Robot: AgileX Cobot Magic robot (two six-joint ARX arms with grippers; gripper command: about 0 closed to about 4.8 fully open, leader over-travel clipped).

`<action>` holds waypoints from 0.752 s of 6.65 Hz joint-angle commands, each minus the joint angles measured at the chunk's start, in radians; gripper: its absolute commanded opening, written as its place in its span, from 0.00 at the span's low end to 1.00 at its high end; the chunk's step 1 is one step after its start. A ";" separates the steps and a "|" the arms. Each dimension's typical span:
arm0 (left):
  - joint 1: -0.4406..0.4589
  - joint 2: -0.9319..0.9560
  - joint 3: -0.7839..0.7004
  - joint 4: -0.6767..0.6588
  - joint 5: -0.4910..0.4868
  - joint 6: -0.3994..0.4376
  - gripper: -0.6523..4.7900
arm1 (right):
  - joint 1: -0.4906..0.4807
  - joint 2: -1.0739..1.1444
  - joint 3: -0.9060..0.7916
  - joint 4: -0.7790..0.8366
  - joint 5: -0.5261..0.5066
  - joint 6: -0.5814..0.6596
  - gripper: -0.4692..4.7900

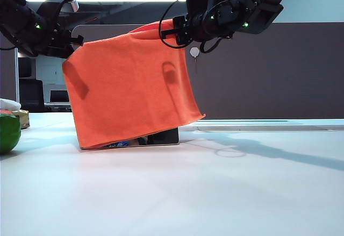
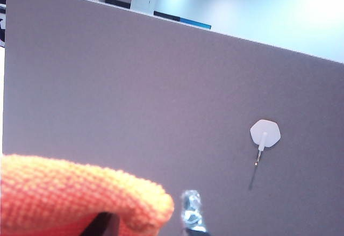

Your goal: Pick up the cloth from the table and use it to cover the mirror.

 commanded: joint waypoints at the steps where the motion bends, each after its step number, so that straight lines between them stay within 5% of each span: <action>1: 0.002 -0.002 0.005 0.006 -0.003 0.000 0.11 | -0.001 0.008 0.010 -0.028 0.004 0.006 0.37; 5: 0.002 0.008 0.002 -0.075 -0.067 -0.001 0.11 | -0.006 0.045 0.009 -0.244 0.028 0.006 0.37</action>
